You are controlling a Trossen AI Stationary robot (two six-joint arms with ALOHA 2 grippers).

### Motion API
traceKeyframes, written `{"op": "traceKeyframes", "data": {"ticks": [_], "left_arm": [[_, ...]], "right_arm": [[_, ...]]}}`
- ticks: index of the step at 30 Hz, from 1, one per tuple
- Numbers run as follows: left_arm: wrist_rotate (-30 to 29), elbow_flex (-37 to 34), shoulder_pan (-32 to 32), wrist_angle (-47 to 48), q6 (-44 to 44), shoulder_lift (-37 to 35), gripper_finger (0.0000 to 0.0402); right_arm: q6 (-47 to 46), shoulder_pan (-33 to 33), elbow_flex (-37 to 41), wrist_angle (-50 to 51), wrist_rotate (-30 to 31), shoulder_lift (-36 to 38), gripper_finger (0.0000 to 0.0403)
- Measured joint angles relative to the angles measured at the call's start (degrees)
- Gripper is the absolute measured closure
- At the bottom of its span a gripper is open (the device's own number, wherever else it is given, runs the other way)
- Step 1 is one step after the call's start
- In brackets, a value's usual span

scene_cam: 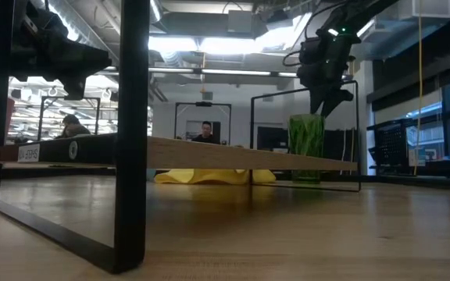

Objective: Stack small to large cups/mugs on shelf
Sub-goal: Put the green cup on the shelf

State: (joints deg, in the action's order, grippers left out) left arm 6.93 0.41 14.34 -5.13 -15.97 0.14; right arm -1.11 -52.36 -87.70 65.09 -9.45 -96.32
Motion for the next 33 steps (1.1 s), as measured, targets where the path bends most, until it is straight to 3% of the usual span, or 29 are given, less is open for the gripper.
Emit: {"op": "traceKeyframes", "data": {"ticks": [11,22,33], "left_arm": [[0.0,0.0,0.0,0.0,0.0,0.0,0.0333],[0.0,0.0,0.0,0.0,0.0,0.0,0.0333],[0.0,0.0,0.0,0.0,0.0,0.0,0.0333]], "right_arm": [[-1.2,1.6,0.4,-2.4,2.4,-0.7,0.0198],[-1.8,1.6,8.4,-6.6,2.3,-0.7,0.0200],[-1.5,2.2,5.0,-7.2,2.3,-0.7,0.0257]]}}
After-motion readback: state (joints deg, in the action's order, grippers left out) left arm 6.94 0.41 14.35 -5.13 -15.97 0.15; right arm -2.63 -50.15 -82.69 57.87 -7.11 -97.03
